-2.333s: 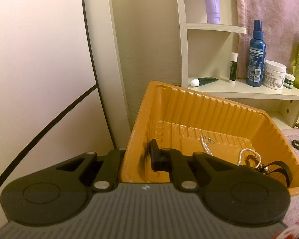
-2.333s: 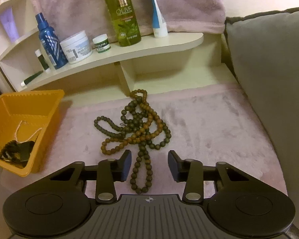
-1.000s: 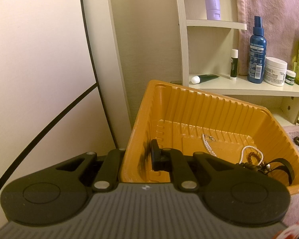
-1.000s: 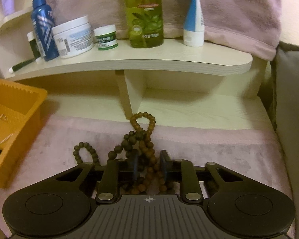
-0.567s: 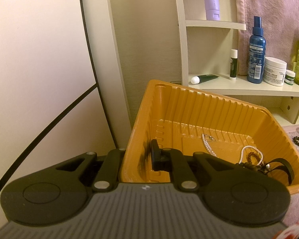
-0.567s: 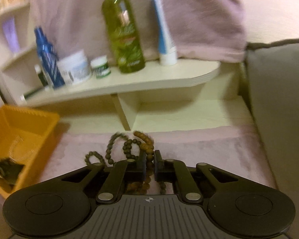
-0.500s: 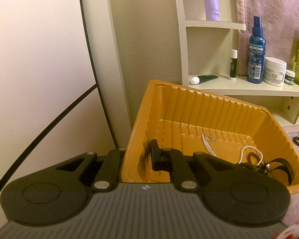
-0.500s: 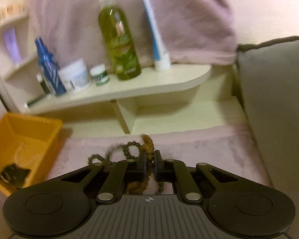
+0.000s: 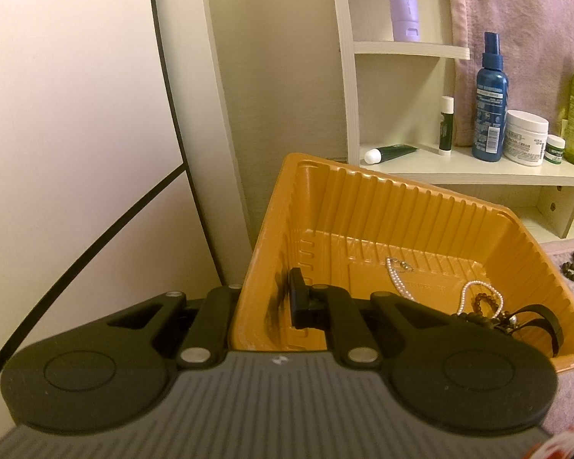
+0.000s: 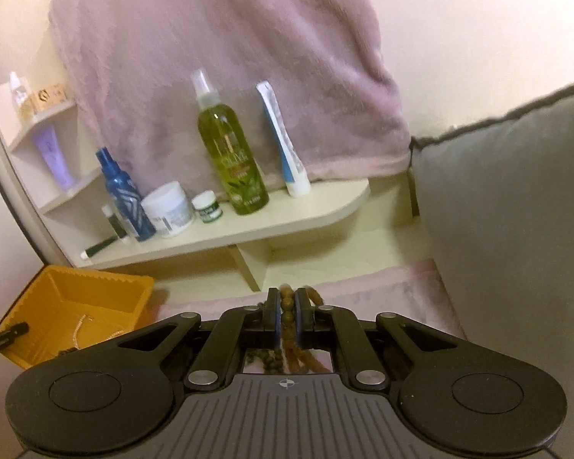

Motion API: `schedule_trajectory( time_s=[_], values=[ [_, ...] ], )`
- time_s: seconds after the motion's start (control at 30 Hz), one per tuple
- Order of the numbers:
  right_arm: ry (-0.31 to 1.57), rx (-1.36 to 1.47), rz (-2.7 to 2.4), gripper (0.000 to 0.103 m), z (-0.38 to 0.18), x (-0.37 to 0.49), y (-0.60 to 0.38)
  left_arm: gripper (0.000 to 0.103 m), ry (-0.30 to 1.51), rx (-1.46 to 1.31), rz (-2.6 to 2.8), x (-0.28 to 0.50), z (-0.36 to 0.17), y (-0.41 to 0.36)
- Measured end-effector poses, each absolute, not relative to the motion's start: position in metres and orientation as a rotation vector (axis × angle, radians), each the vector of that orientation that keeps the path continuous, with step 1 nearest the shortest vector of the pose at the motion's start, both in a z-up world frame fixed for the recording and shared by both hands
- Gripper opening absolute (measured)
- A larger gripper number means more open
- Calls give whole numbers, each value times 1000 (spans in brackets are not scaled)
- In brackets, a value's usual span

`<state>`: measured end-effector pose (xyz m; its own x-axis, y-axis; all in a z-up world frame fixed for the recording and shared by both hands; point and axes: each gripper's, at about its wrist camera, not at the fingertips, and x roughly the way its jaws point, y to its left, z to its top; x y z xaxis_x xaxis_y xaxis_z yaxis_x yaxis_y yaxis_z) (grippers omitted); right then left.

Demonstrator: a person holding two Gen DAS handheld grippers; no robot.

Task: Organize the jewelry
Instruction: 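Lift the bead strand and carry it over the orange tray with the right gripper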

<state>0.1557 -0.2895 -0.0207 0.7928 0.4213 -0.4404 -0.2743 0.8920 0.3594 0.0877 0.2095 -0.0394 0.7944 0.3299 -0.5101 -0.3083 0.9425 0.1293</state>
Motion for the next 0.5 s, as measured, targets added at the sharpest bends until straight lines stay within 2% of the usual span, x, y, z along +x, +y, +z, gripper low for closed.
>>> schedule_trajectory(
  time_s=[0.5],
  values=[
    [491, 265, 400, 7, 4, 149, -279, 10, 547, 39, 335, 83, -37, 209]
  ],
)
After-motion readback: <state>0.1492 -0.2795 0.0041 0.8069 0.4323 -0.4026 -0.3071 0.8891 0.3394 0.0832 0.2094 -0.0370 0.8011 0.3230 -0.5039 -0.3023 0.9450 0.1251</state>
